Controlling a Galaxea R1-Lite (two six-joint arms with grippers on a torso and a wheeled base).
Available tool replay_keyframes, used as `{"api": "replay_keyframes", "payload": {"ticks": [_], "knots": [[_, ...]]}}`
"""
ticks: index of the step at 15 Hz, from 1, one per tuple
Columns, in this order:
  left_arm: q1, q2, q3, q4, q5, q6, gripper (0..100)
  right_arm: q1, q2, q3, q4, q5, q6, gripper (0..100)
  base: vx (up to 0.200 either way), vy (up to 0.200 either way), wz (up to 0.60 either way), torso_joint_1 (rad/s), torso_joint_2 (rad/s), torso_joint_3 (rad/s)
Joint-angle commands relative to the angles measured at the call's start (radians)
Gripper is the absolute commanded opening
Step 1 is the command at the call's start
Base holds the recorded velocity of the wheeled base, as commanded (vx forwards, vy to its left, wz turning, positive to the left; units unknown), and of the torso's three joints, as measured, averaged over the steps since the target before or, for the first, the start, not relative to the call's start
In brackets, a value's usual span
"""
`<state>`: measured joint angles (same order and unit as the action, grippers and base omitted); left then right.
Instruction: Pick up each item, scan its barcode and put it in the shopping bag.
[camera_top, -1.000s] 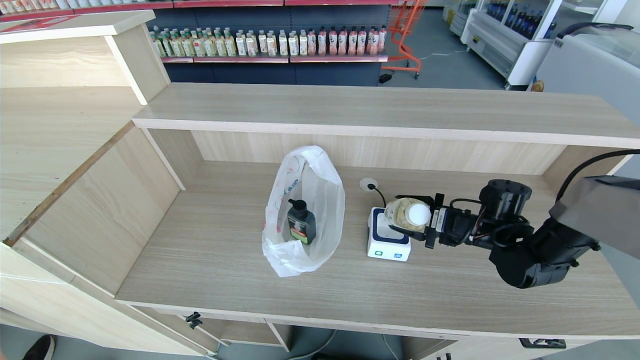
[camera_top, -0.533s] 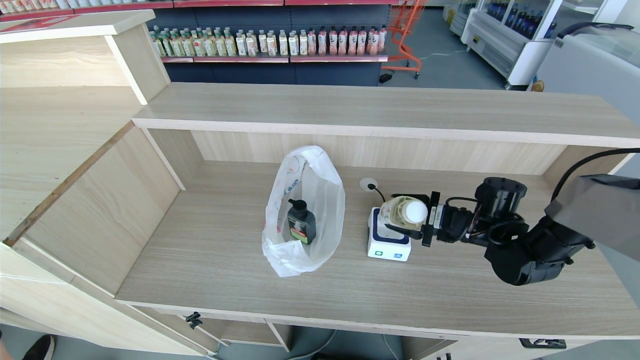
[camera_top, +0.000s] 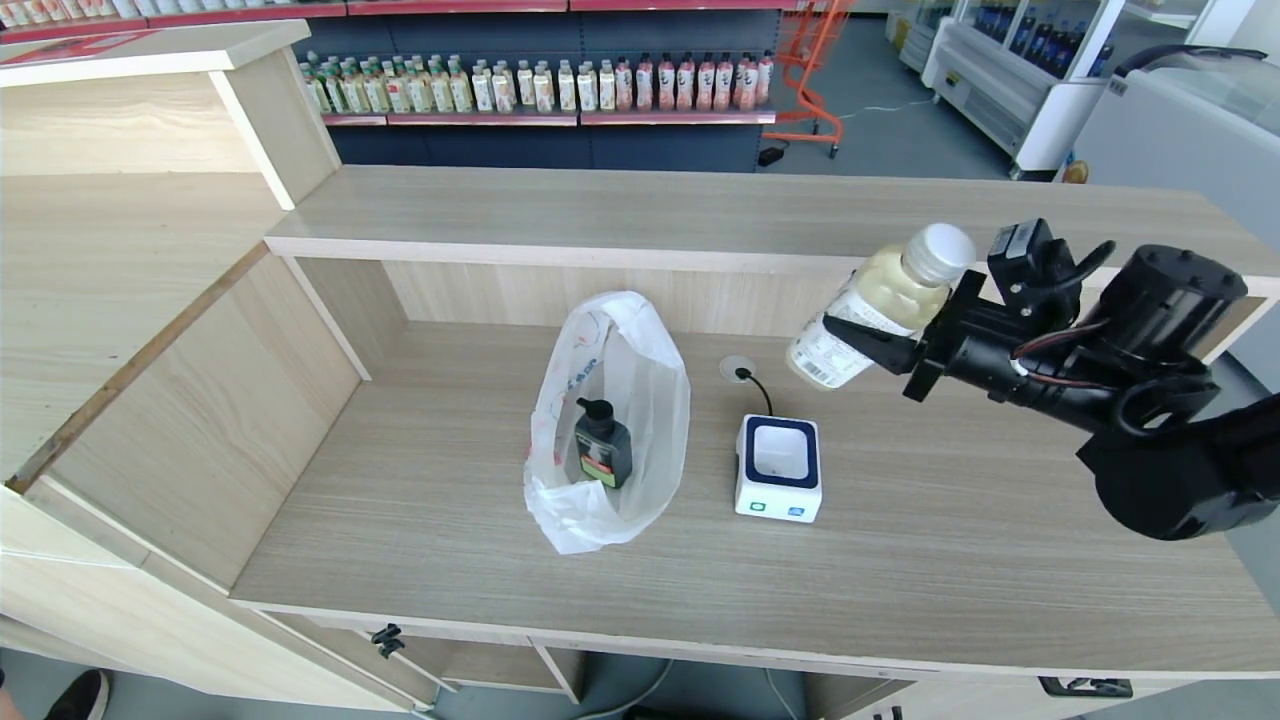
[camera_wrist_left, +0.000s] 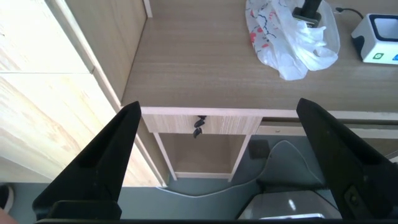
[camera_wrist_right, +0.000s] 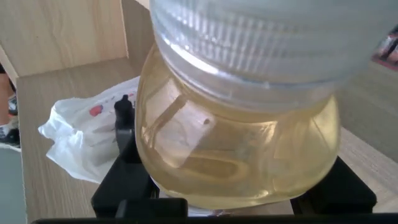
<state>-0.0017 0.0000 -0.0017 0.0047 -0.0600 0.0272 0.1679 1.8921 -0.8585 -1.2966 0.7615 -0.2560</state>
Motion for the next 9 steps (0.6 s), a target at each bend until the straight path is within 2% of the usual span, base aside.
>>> {"api": "replay_keyframes", "payload": {"ticks": [1, 4, 8, 9], "knots": [[0.0, 0.002, 0.0, 0.0, 0.0, 0.0, 100, -0.002, -0.136, 0.105, 0.005, -0.096, 0.086, 0, 0.0, 0.0, 0.0, 0.0, 0.0, 0.0], [0.0, 0.002, 0.0, 0.0, 0.0, 0.0, 100, -0.005, -0.139, 0.191, 0.003, -0.165, 0.11, 0, 0.0, 0.0, 0.0, 0.0, 0.0, 0.0], [0.0, 0.0, 0.0, 0.0, 0.0, 0.003, 100, -0.005, -0.14, 0.196, 0.005, -0.197, 0.139, 0, 0.0, 0.0, 0.0, 0.0, 0.0, 0.0], [0.0, 0.0, 0.0, 0.0, 0.0, 0.003, 100, -0.007, -0.142, 0.196, 0.005, -0.199, 0.155, 0, 0.0, 0.2, 0.0, 0.007, 0.01, 0.002]]}}
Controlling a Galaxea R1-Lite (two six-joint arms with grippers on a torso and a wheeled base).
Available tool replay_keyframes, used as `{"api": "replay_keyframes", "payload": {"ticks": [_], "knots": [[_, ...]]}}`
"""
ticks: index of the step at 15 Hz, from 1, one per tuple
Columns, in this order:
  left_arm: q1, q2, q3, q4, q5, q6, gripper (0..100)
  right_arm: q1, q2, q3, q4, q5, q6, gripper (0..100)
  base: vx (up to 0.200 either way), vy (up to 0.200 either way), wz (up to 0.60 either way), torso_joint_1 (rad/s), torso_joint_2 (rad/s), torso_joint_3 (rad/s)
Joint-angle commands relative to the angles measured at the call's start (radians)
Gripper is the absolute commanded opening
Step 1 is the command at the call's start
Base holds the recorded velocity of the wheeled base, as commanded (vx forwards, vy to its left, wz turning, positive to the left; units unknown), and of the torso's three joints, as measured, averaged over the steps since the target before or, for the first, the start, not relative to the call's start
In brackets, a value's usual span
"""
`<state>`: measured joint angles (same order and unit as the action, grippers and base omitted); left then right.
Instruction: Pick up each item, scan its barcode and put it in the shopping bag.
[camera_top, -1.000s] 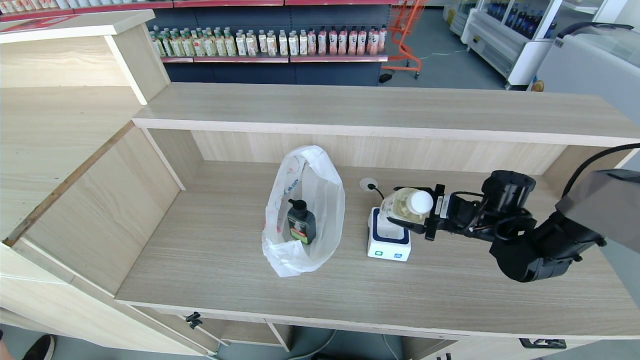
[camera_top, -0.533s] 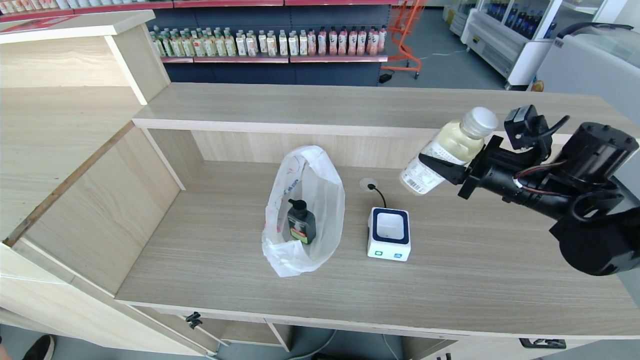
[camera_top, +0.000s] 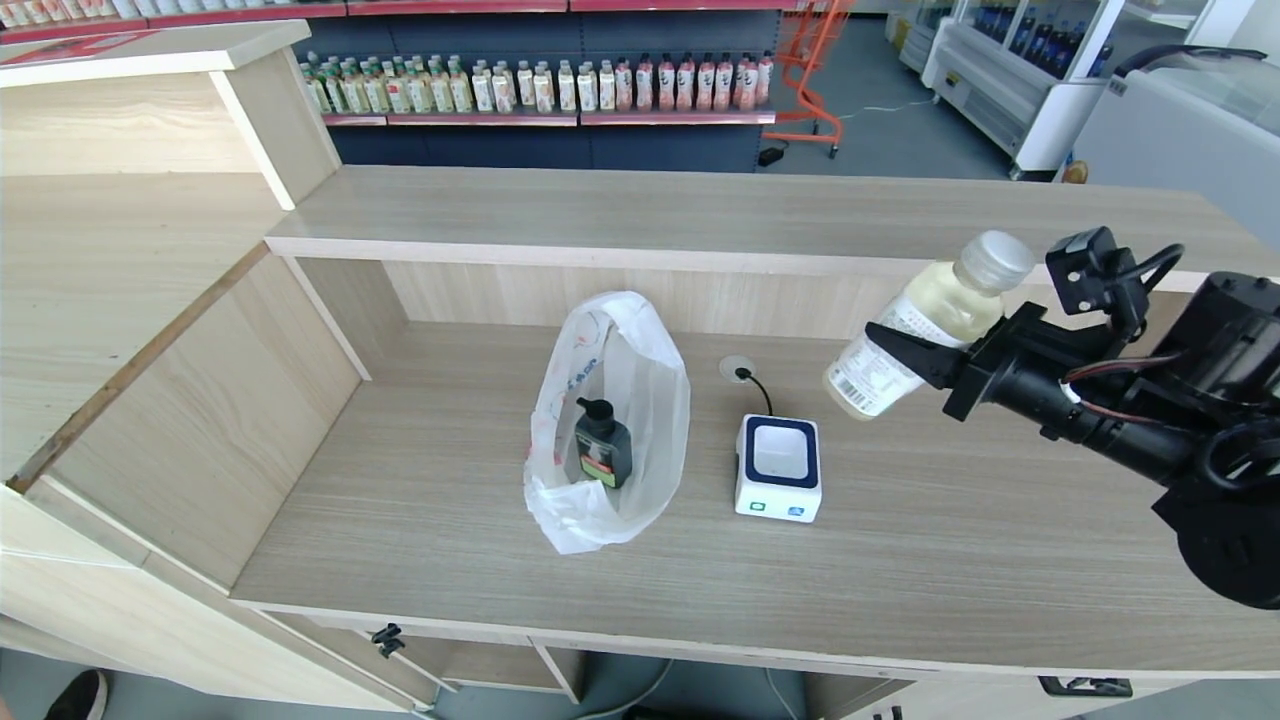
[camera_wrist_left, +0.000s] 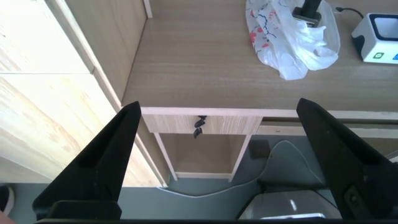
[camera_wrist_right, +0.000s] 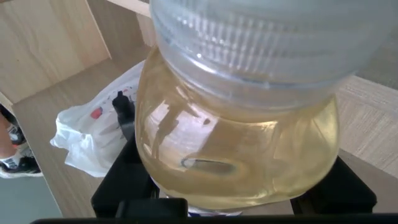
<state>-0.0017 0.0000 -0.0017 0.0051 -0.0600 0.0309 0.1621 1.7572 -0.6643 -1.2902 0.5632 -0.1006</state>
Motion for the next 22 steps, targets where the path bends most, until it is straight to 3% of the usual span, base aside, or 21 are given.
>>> {"api": "replay_keyframes", "payload": {"ticks": [1, 5, 11, 16, 22], "knots": [[0.0, 0.0, 0.0, -0.001, 0.0, 0.0, 100, -0.003, -0.005, 0.002, -0.001, -0.002, 0.019, 0, 0.0, 0.2, 0.0, -0.012, 0.0, -0.002], [0.0, 0.002, 0.0, -0.001, 0.0, -0.002, 100, 0.002, 0.027, -0.026, 0.051, -0.022, 0.061, 0, 0.0, 0.1, 0.0, 0.004, 0.0, 0.001], [0.0, 0.002, 0.0, -0.001, 0.0, -0.002, 100, 0.07, 0.203, -0.27, 0.235, -0.051, 0.07, 0, 0.0, 0.0, 0.0, 0.0, 0.0, 0.0], [0.0, 0.0, 0.0, -0.001, 0.0, -0.002, 100, 0.132, 0.367, -0.391, 0.235, -0.094, 0.065, 0, 0.0, 0.0, 0.0, 0.0, 0.0, 0.0], [0.0, 0.002, 0.0, -0.001, 0.0, -0.002, 100, 0.206, 0.643, -0.68, 0.192, -0.149, -0.022, 0, 0.0, 0.0, 0.0, 0.0, 0.0, 0.0]]}}
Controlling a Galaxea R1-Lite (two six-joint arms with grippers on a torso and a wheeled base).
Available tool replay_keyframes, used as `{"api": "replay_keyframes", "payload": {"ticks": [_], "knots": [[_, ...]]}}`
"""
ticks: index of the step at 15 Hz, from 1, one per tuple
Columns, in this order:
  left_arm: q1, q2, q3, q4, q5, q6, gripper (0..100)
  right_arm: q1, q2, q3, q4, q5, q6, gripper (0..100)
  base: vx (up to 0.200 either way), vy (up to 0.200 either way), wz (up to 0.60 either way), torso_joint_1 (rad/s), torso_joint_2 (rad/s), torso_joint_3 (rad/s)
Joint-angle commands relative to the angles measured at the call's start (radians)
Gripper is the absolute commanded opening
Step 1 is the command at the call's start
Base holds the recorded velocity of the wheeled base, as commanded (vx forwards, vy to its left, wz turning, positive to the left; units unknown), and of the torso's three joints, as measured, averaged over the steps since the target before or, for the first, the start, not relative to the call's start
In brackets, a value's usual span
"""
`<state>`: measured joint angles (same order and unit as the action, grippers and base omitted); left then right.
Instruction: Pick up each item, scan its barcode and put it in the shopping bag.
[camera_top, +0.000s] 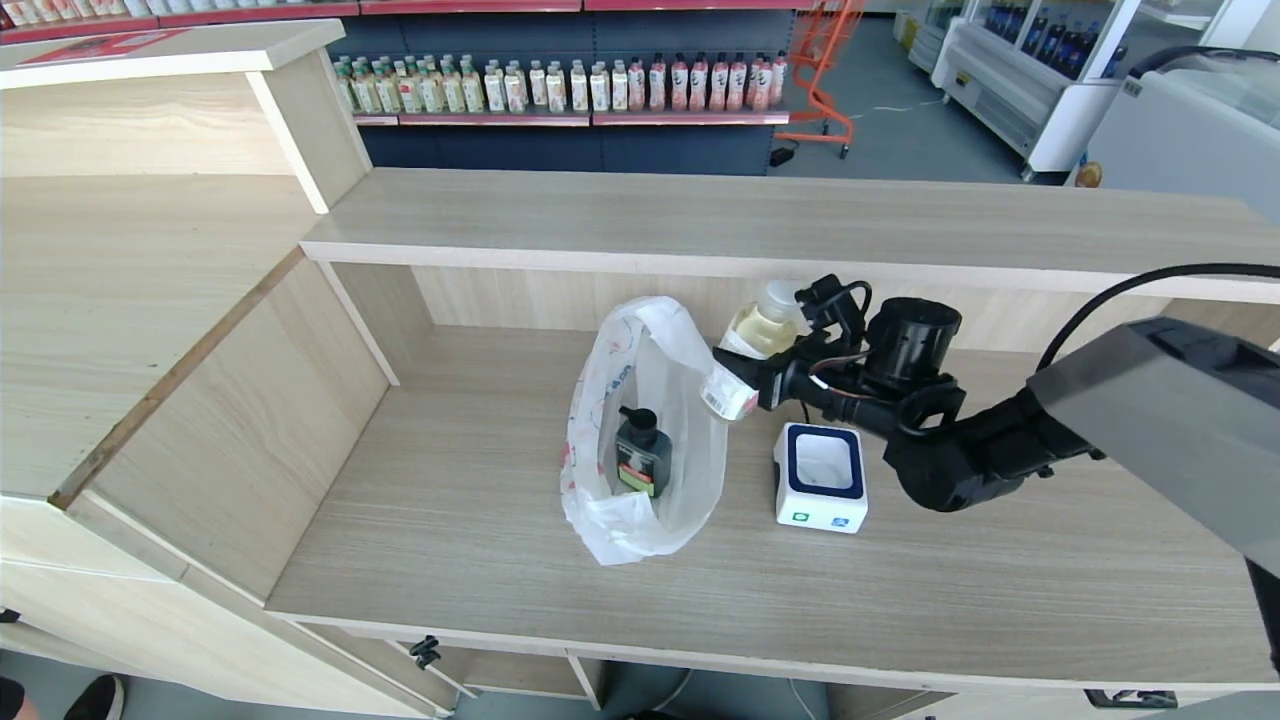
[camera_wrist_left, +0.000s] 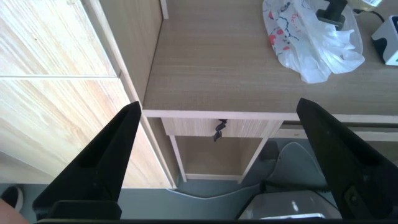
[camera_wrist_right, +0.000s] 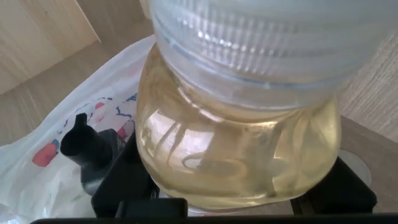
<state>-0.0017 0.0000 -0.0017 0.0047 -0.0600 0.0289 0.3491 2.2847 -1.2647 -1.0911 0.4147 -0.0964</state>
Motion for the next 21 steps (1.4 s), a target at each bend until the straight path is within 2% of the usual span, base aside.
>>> {"api": "replay_keyframes", "payload": {"ticks": [1, 3, 4, 9, 21], "knots": [[0.0, 0.002, 0.002, 0.0, 0.0, 0.0, 100, 0.034, 0.157, -0.136, -0.007, -0.001, -0.04, 0, 0.0, 0.0, 0.0, 0.0, 0.0, 0.0], [0.0, 0.0, 0.0, 0.0, 0.0, 0.0, 100, 0.05, 0.216, -0.223, -0.007, 0.001, -0.048, 0, 0.0, 0.0, 0.0, 0.0, 0.0, 0.0], [0.0, 0.0, 0.0, 0.0, 0.0, 0.0, 100, 0.059, 0.266, -0.318, 0.0, 0.001, -0.046, 0, 0.0, 0.0, 0.0, 0.0, 0.0, 0.0], [0.0, 0.002, 0.002, 0.0, 0.0, 0.0, 100, 0.096, 0.346, -0.433, 0.002, 0.003, -0.046, 0, 0.0, 0.0, 0.0, 0.0, 0.0, 0.0], [0.0, 0.002, 0.0, 0.0, 0.0, 0.0, 100, 0.094, 0.429, -0.495, -0.004, 0.007, -0.089, 0, 0.0, 0.0, 0.0, 0.0, 0.0, 0.0]]}}
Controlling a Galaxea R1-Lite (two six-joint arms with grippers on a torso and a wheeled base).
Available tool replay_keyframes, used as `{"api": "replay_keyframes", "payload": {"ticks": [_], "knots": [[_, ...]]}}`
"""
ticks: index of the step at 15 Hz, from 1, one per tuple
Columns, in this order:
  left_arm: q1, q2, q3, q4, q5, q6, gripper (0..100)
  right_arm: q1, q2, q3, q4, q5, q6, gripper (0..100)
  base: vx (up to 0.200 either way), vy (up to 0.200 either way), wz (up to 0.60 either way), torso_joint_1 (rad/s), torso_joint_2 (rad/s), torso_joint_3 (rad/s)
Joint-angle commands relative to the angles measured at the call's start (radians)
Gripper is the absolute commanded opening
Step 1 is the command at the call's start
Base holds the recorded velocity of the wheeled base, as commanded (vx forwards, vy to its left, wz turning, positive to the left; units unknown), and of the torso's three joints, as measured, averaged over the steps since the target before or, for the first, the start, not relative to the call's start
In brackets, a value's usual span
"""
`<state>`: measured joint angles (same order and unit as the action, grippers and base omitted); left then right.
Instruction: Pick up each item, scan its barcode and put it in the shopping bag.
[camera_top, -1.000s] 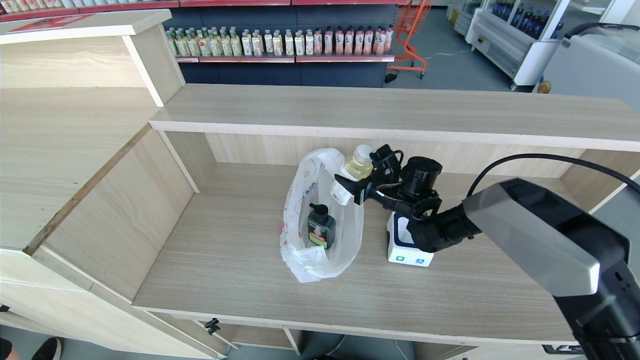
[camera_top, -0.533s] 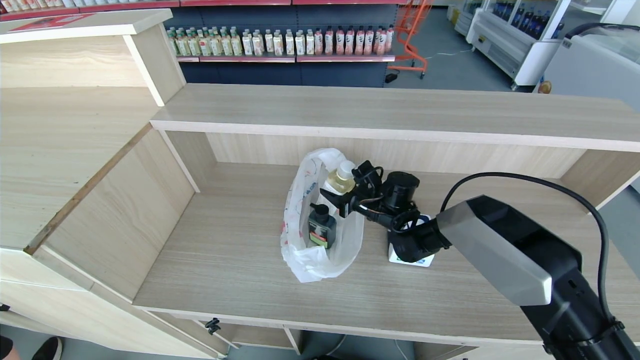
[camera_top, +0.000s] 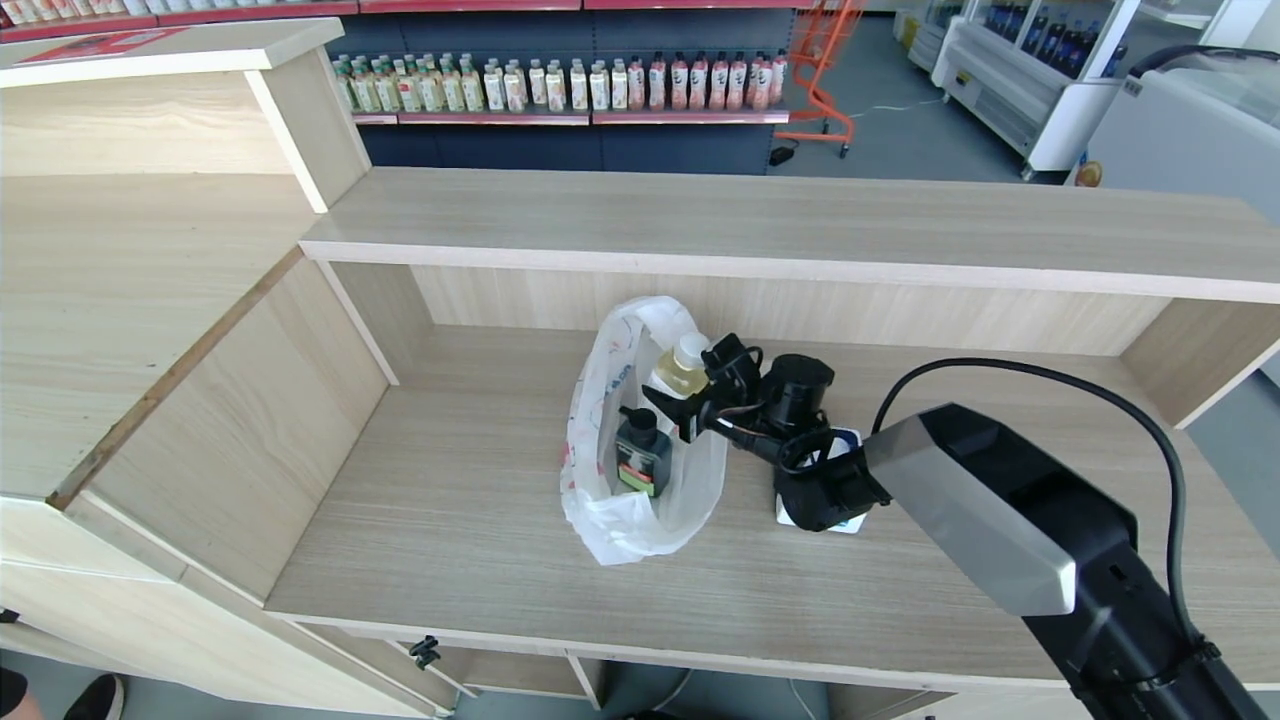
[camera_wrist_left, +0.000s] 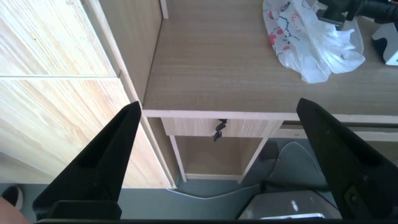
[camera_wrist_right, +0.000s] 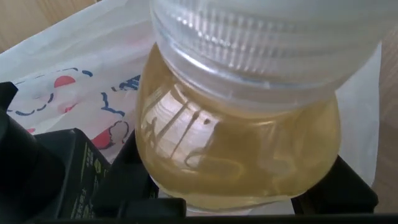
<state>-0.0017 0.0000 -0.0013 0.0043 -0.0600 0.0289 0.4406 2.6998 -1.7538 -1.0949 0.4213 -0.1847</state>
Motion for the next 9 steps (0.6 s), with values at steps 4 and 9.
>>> {"api": "replay_keyframes", "payload": {"ticks": [4, 9], "knots": [[0.0, 0.002, 0.0, 0.0, 0.0, 0.0, 100, -0.011, -0.025, -0.001, 0.004, 0.004, -0.006, 100, 0.0, 0.0, 0.0, 0.0, 0.0, 0.0], [0.0, 0.002, 0.001, 0.0, 0.0, 0.0, 100, -0.026, -0.342, 0.313, 0.001, 0.001, 0.177, 100, 0.0, 0.0, 0.0, 0.0, 0.0, 0.0]]}}
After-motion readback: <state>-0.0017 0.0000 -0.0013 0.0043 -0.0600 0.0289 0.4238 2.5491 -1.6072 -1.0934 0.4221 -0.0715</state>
